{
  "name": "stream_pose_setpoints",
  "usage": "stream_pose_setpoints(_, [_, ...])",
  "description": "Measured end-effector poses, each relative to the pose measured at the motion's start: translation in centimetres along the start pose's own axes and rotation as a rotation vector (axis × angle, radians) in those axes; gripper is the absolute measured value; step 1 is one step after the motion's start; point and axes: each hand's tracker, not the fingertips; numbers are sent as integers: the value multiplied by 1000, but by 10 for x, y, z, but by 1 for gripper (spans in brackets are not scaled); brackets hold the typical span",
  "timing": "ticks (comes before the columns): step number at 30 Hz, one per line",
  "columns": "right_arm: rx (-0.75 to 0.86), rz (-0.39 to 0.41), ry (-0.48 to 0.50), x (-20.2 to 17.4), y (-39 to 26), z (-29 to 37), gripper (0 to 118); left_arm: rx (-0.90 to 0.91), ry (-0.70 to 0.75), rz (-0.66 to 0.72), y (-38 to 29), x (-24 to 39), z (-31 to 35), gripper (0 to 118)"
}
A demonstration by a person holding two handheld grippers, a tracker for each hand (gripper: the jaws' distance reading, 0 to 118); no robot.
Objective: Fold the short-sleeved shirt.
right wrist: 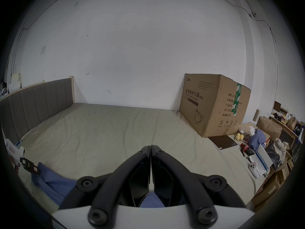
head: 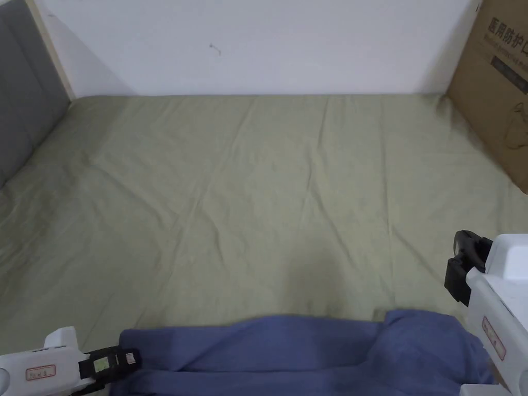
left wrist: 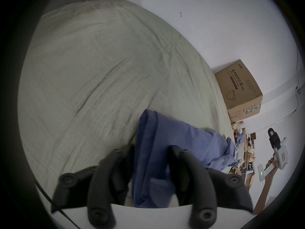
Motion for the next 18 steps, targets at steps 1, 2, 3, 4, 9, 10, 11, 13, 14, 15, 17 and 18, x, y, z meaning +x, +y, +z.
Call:
stream_pose_setpoints(1, [-3,-2,-1,1,0,0,1,-6,-5,4,-2,1,-3,29])
stream_pose_setpoints(2, [-4,-6,-1,2,0,0,1,-11,-9,5,-6,8,-5,24])
stream_pose_setpoints(3, [-4,-10,-1,3,0,1,1,-19,-4,2,-9,12,-8,20])
stream_pose_setpoints(4, [-4,-12,-2,4,-1,2,1,-9,19,-18,-12,17,-10,12])
stream_pose_setpoints(9, [2,-15,-5,10,1,6,1,45,145,-132,-19,50,0,6])
stream_pose_setpoints(10, [4,-15,-4,11,2,6,1,58,168,-154,-18,55,5,5])
stream_pose_setpoints(11, [8,-15,-3,12,3,7,1,82,181,-174,-16,61,11,5])
stream_pose_setpoints(13, [14,-18,0,15,5,8,1,98,179,-153,-12,71,27,4])
stream_pose_setpoints(14, [19,-22,1,15,5,9,1,105,170,-144,-12,76,35,4])
stream_pose_setpoints(15, [24,-27,5,16,6,10,1,115,168,-140,-10,79,43,4])
stream_pose_setpoints(17, [32,-35,10,18,8,12,1,130,184,-148,-7,84,55,4])
stream_pose_setpoints(18, [39,-39,13,19,8,13,1,147,208,-166,-1,78,61,4])
